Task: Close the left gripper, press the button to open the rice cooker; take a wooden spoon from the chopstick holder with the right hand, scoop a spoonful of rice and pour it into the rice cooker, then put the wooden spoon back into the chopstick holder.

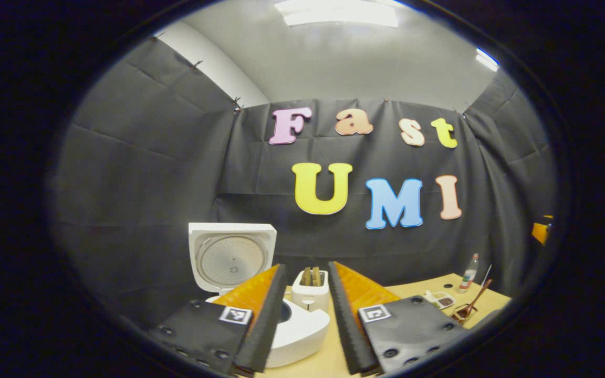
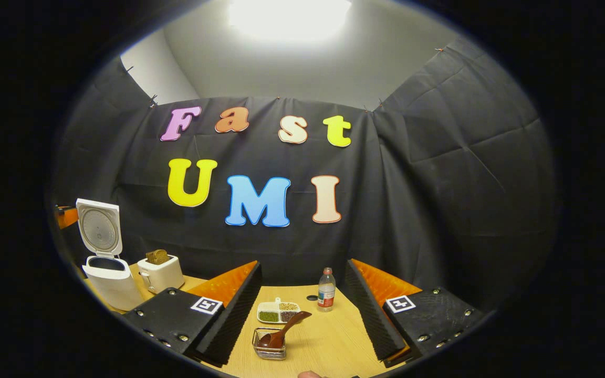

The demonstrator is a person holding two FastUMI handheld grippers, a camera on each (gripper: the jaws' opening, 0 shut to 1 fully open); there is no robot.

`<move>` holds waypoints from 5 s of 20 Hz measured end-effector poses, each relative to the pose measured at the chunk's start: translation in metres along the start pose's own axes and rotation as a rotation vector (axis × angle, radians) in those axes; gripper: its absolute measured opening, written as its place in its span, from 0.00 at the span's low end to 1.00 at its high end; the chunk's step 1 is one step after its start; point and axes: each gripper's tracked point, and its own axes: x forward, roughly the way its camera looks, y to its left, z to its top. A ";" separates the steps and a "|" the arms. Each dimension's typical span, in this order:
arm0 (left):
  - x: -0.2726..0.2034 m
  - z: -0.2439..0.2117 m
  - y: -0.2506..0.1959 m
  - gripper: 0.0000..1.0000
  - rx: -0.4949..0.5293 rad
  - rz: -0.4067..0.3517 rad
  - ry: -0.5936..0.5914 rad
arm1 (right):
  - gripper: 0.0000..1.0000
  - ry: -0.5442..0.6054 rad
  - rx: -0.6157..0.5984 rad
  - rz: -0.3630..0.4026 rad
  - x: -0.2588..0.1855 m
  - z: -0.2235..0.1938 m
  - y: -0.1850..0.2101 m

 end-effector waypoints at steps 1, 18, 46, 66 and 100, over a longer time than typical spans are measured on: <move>-0.008 0.004 -0.002 0.87 -0.002 0.005 -0.010 | 0.97 0.004 0.003 0.005 0.007 -0.001 -0.002; -0.077 0.029 -0.012 0.96 0.035 0.066 -0.039 | 0.97 0.254 0.087 0.071 0.109 -0.104 0.010; -0.118 0.026 -0.026 0.96 0.092 0.214 0.008 | 0.13 0.717 0.409 0.199 0.126 -0.261 0.051; -0.047 0.008 0.050 0.95 0.017 0.029 0.018 | 0.12 0.451 0.366 0.119 0.084 -0.132 0.107; -0.046 -0.045 0.232 0.95 0.030 0.101 0.112 | 0.13 0.549 0.140 0.227 0.039 -0.237 0.327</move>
